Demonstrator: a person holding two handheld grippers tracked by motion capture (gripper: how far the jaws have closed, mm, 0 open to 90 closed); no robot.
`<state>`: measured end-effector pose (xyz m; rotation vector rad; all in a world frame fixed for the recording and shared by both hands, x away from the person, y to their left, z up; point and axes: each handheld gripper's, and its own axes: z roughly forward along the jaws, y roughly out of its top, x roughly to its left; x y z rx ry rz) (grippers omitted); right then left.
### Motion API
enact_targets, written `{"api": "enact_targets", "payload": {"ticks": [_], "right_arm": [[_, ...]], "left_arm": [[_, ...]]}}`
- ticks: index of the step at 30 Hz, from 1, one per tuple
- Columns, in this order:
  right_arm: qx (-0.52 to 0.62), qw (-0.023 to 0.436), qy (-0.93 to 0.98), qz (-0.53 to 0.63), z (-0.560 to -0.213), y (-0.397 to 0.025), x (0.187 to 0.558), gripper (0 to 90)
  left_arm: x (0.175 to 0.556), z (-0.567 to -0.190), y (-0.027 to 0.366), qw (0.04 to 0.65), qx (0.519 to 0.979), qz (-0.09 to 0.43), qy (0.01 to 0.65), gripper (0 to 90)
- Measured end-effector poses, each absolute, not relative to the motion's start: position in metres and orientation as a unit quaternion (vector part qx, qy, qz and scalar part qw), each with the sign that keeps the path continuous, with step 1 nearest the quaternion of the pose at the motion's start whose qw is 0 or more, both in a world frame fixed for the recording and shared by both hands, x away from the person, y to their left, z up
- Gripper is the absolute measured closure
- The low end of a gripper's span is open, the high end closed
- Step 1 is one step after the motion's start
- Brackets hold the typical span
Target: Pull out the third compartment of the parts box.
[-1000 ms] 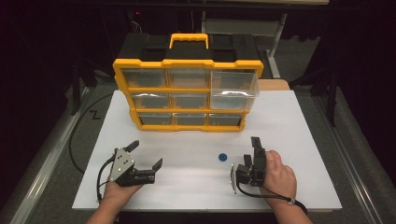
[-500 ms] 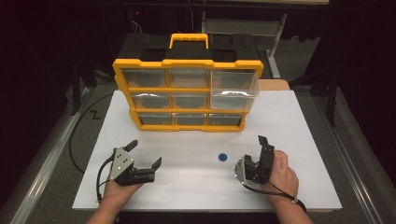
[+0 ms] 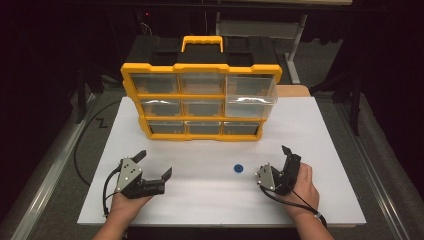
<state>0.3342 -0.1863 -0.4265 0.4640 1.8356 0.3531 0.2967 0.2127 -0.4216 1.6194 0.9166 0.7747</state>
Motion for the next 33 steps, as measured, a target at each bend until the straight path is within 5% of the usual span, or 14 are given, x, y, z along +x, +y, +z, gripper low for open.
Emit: {"api": "enact_targets", "payload": {"ticks": [33], "right_arm": [[0.408, 0.369, 0.739, 0.389, -0.411, -0.231, 0.348, 1.1]], "left_arm": [[0.302, -0.426, 0.215, 0.522, 0.677, 0.334, 0.397, 0.3]]}}
